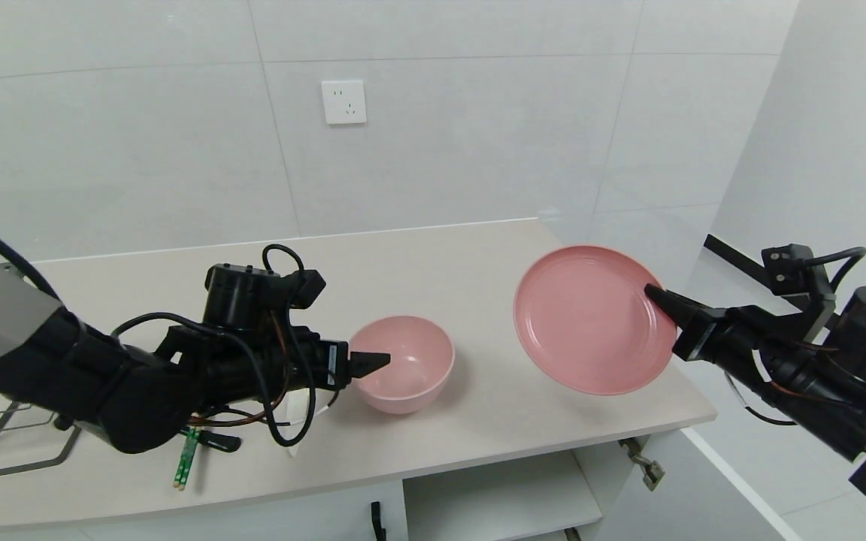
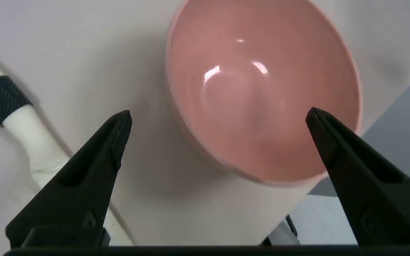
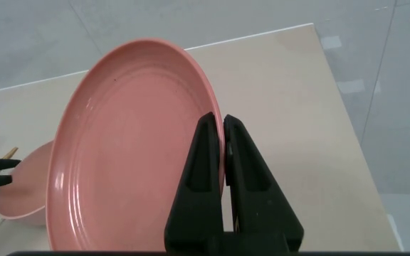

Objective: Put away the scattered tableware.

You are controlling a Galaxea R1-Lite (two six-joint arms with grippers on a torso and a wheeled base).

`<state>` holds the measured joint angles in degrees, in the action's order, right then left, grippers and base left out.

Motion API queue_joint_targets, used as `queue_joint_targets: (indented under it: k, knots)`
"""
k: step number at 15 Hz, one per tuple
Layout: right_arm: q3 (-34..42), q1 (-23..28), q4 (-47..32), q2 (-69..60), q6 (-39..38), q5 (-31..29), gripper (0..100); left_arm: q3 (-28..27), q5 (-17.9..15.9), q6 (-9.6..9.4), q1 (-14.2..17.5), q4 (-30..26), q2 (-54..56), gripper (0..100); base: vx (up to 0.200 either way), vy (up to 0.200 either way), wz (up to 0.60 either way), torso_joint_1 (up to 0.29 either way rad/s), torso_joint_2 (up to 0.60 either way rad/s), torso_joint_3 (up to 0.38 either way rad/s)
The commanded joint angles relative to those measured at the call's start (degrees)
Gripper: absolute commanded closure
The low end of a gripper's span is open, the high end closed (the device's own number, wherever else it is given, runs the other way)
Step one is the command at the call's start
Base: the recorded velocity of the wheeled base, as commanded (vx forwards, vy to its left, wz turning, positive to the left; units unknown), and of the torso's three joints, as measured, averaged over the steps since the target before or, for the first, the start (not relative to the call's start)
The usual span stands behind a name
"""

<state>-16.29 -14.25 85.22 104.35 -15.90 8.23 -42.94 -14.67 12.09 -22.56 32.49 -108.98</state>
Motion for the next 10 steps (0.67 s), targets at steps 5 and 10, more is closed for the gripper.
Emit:
queue_joint_targets:
  k: [5, 10]
  knots:
    - [0.2, -0.16, 0.56, -0.29, -0.01, 0.03, 100, -2.86, 2.71, 0.04, -0.11, -0.14, -4.92, 0, 0.0, 0.0, 0.0, 0.0, 0.0, 0.0]
    - [0.38, 0.01, 1.7, -0.2, -0.01, 0.03, 100, -2.94, 4.65, 0.12, -1.87, -4.28, -4.4, 100, 0.0, 0.0, 0.0, 0.0, 0.0, 0.0]
